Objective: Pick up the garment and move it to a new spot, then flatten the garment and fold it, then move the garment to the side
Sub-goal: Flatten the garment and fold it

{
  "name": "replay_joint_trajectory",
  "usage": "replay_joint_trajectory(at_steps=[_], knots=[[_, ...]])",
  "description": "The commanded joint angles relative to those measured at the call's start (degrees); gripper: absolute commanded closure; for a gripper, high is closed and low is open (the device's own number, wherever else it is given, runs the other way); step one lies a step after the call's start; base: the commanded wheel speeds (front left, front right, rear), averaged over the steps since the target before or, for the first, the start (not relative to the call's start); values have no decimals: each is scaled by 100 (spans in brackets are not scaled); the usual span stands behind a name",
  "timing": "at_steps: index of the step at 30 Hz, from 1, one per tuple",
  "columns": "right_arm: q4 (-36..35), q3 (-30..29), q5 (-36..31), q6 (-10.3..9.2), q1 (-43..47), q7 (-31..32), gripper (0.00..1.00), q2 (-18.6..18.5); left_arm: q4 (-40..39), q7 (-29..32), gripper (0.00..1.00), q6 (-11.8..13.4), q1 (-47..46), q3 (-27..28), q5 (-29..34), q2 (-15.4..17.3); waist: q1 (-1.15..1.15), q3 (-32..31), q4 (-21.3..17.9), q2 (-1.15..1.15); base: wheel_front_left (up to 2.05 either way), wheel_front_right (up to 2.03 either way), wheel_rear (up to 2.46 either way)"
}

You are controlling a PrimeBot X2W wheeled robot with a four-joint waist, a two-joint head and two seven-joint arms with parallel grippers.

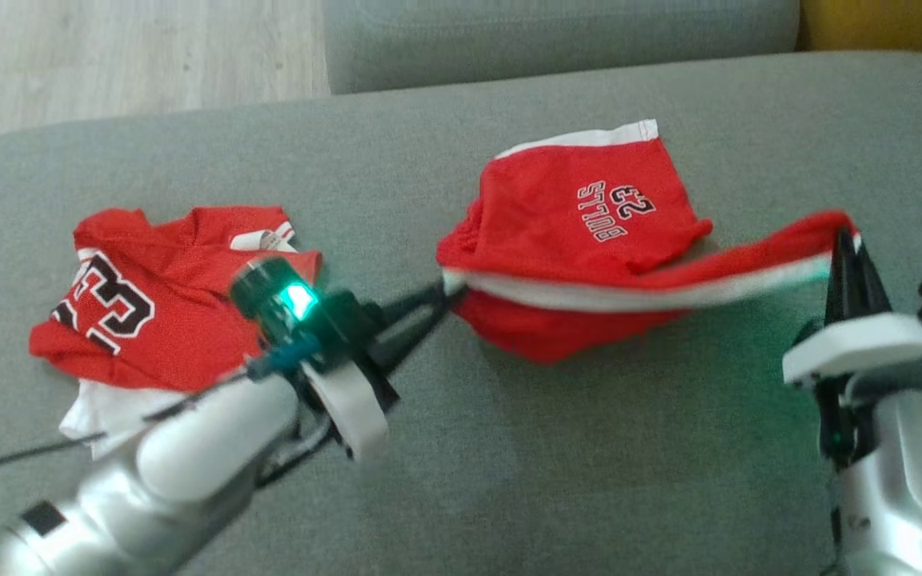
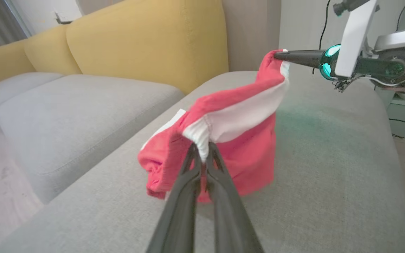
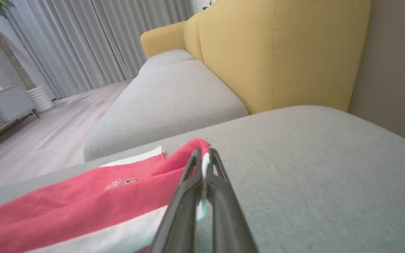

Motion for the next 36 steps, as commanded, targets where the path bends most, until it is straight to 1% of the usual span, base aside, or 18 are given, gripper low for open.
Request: replay_joint_trajectory(at_steps=[1, 4, 8, 11, 14, 15, 19, 26, 29, 31, 33, 36], knots=[[-433, 217, 21, 39, -412, 122, 100, -35, -207, 43, 100, 112, -515, 415, -62, 276, 1, -132, 15, 0, 0, 0, 0], [-906, 358, -47, 39, -732, 396, 100, -35, -292, 145, 100, 228, -823, 677, -142, 426, 1, -289, 5, 0, 0, 0, 0], [-1381, 380, 2, 39, -1333, 662, 100, -35, -213, 267, 100, 368, -1287, 1016, -253, 482, 1, -489, -38, 0, 0, 0, 0], [-1680, 227, -221, 39, -1769, 600, 100, -35, -85, 318, 100, 483, -1641, 1176, -211, 462, 1, -618, -67, 0, 0, 0, 0], [-1954, 119, -415, 39, -2001, 563, 100, -35, -35, 340, 100, 633, -1870, 1308, -185, 445, 1, -704, -85, 0, 0, 0, 0], [-1954, 119, -415, 39, -2001, 563, 100, -35, -35, 340, 100, 633, -1870, 1308, -185, 445, 1, -704, -85, 0, 0, 0, 0], [-2385, 18, -421, 39, -1780, 639, 100, -35, -237, 382, 100, 842, -1814, 1372, -206, 504, 1, -786, -84, 0, 0, 0, 0], [-3184, 96, -228, 39, -1040, 1119, 100, -35, -1159, 737, 100, 1070, -1422, 1284, -308, 837, 1, -611, -116, 0, 0, 0, 0], [-3322, 115, -287, 39, -1061, 1308, 100, -35, -1381, 925, 100, 1085, -1484, 1319, -362, 967, 1, -343, -142, 0, 0, 0, 0], [-3264, 130, -287, 39, -1284, 1387, 100, -35, -1346, 1030, 100, 1007, -1626, 1349, -397, 1014, 1, -102, -178, 0, 0, 0, 0], [-2976, 129, -228, 39, -1662, 1458, 100, -35, -1144, 1089, 100, 868, -1860, 1411, -444, 1012, 1, 203, -223, 0, 0, 0, 0], [-2236, 179, -351, 39, -2464, 1346, 100, -34, -522, 1033, 100, 585, -2396, 1464, -334, 932, 1, 665, -293, 0, 0, 0, 0]])
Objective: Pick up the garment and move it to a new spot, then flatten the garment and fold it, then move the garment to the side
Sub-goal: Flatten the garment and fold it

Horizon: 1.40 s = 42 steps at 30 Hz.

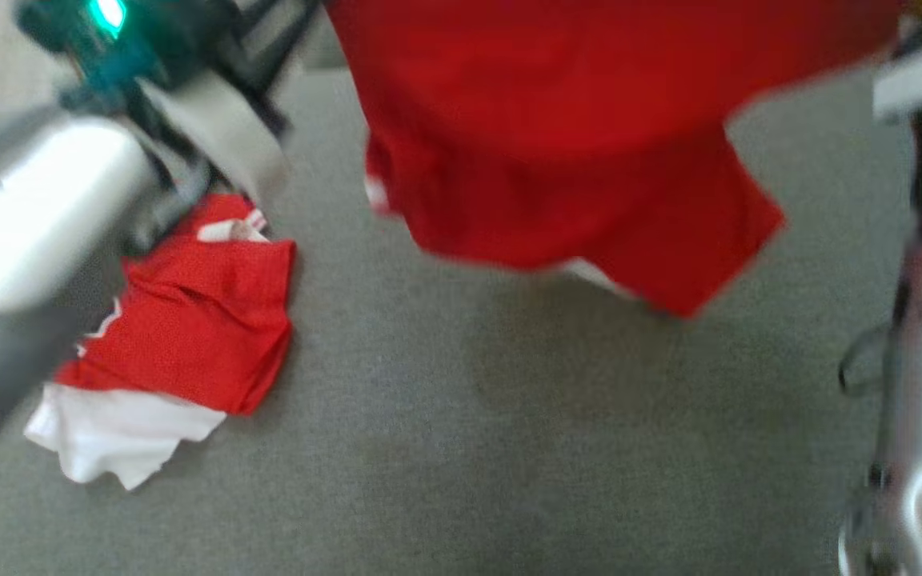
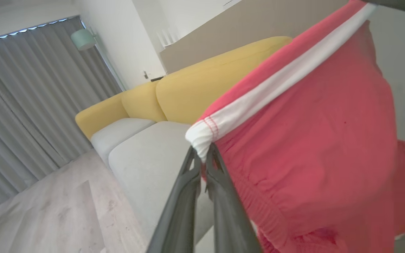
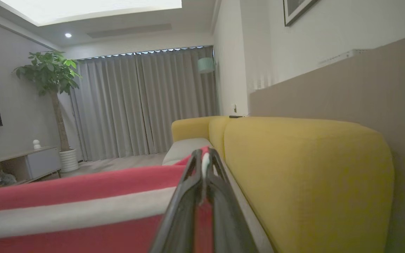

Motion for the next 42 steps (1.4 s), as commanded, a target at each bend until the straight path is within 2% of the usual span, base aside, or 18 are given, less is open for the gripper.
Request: replay_joint_trajectory(at_steps=[1, 6, 10, 14, 19, 21, 23, 24, 28, 34, 42], knots=[[300, 162, -50, 39, -853, -177, 100, -18, 356, -88, 100, -136, -778, 428, 91, 115, -1, 645, -129, 0, 0, 0, 0], [1994, -75, -151, 39, -2588, -1003, 100, -18, 1640, -548, 100, -336, -1909, 629, 353, -282, -1, 1271, -155, 0, 0, 0, 0], [3159, -300, -364, 39, -3475, -1779, 100, -18, 2407, -1148, 100, -395, -2552, 678, 606, -578, -1, 1476, -157, 0, 0, 0, 0], [3969, -339, -702, 39, -3662, -2016, 100, -18, 2863, -1485, 100, -532, -2696, 555, 738, -845, -1, 1613, -157, 0, 0, 0, 0], [4834, -476, -1248, 39, -3341, -2026, 100, -34, 3155, -1594, 100, -701, -2174, 81, 731, -1073, -1, 1707, -140, 0, 0, 0, 0], [5162, -384, -1522, 39, -3163, -1891, 100, -133, 3200, -1600, 100, -722, -1819, -121, 622, -1105, -1, 1670, -131, 0, 0, 0, 0], [5466, -351, -1675, 39, -2985, -1680, 100, -297, 3103, -1424, 100, -730, -1410, -567, 434, -1087, -1, 1595, -109, 0, 0, 0, 0], [5466, -351, -1675, 39, -2985, -1680, 100, -297, 3103, -1424, 100, -730, -1410, -567, 434, -1087, -1, 1595, -109, 0, 0, 0, 0], [5993, -271, -1770, 39, -2660, -1213, 100, -582, 2708, -1327, 100, -733, -904, -1180, 71, -812, -1, 1385, -74, 0, 0, 0, 0], [6391, 73, -1661, 39, -2243, -742, 100, -838, 2143, -1271, 100, -734, -339, -1408, -155, -565, -1, 1016, -75, 0, 0, 0, 0], [6526, 565, -1264, 39, -1677, -307, 100, -1120, 1380, -985, 100, -657, 586, -1479, -99, -506, -1, 408, -110, 0, 0, 0, 0]])
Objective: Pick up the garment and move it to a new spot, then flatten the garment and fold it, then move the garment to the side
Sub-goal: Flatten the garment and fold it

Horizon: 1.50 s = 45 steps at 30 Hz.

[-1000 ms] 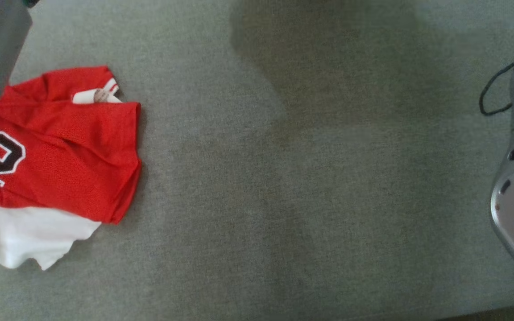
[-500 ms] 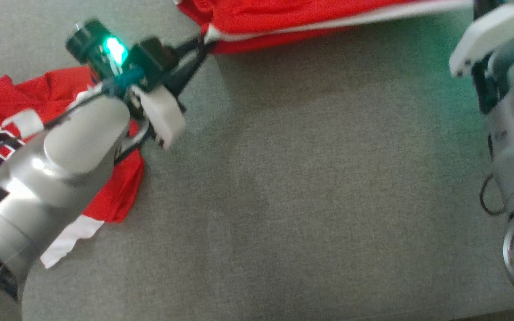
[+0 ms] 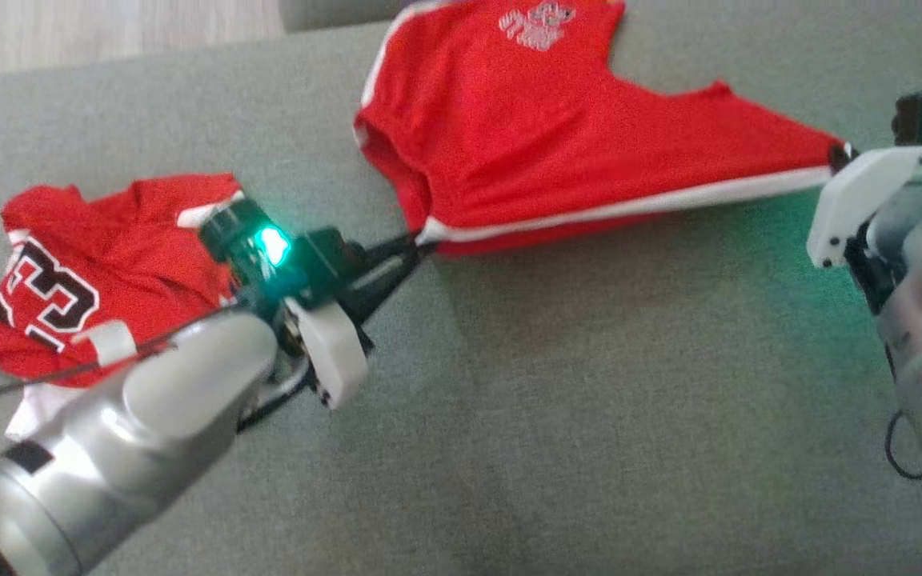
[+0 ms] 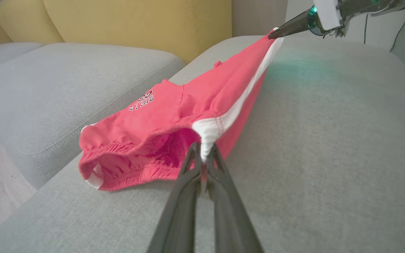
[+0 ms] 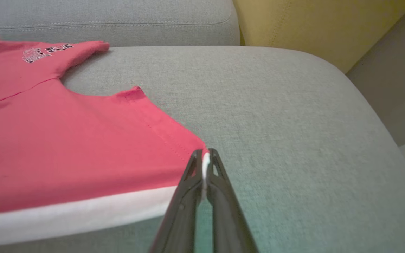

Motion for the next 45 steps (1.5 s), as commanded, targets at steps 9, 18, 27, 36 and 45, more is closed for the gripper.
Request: replay_joint_trajectory(at_steps=[9, 18, 27, 36, 45], knots=[[-126, 421, 699, 37, 546, 120, 100, -345, -968, 255, 100, 502, 736, 212, -48, 272, 1, -618, -98, 0, 0, 0, 0], [-643, 844, 1392, 37, 985, 154, 100, -618, -1746, 386, 100, 1068, 1317, 260, -171, 232, 1, -724, -91, 0, 0, 0, 0], [-1933, 868, 1911, 37, 936, 222, 100, -691, -1741, 289, 100, 1483, 1147, 628, -263, 155, 1, -319, 155, 0, 0, 0, 0], [-2729, 294, 1575, 37, 289, 567, 100, -347, -1390, 243, 100, 1561, 685, 954, -362, -43, 1, 282, 656, 0, 0, 0, 0], [-2497, -78, 629, 37, -731, 559, 100, -103, -865, 252, 100, 1366, 68, 1026, -351, -564, 1, 1010, 1248, 0, 0, 0, 0]])
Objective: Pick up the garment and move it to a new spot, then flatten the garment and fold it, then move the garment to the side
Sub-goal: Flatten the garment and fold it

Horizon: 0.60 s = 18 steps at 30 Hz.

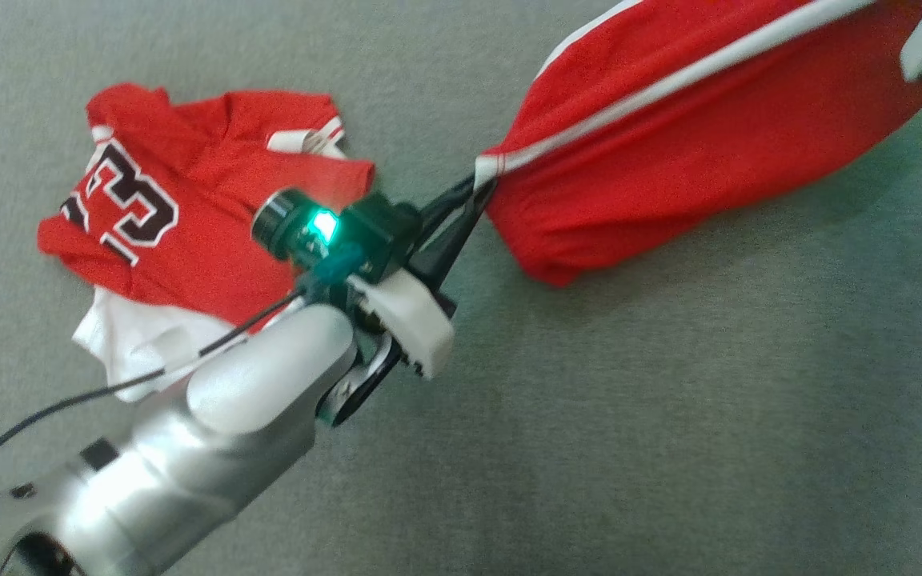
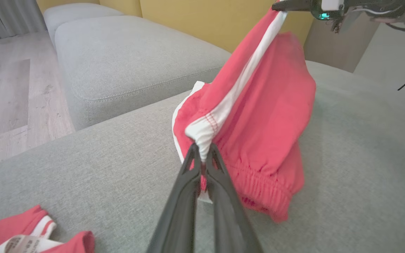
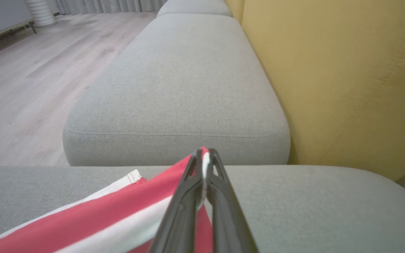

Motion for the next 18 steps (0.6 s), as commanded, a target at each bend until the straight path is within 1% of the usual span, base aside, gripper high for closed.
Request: replay_joint_trajectory(at_steps=[1, 6, 13, 14, 15, 18], knots=[[-111, -23, -154, 37, -363, -72, 100, 35, 3, -32, 100, -21, -357, 251, 12, 15, -1, 371, 320, 0, 0, 0, 0], [264, -234, -570, 37, -757, -208, 100, 26, 323, -103, 100, -132, -581, 205, 70, -257, -1, 657, 527, 0, 0, 0, 0], [800, -545, -966, 37, -1026, -501, 100, -8, 656, -227, 100, -235, -736, 127, 128, -556, -1, 847, 729, 0, 0, 0, 0], [859, -550, -1035, 37, -1050, -557, 54, -14, 692, -241, 100, -248, -747, 118, 130, -583, -1, 858, 747, 0, 0, 0, 0], [908, -589, -1093, 37, -1075, -606, 0, -29, 729, -255, 100, -255, -766, 108, 141, -607, -1, 870, 763, 0, 0, 0, 0], [1036, -795, -1150, 37, -1171, -802, 0, -26, 825, -312, 100, -245, -814, 105, 166, -663, -1, 885, 785, 0, 0, 0, 0]])
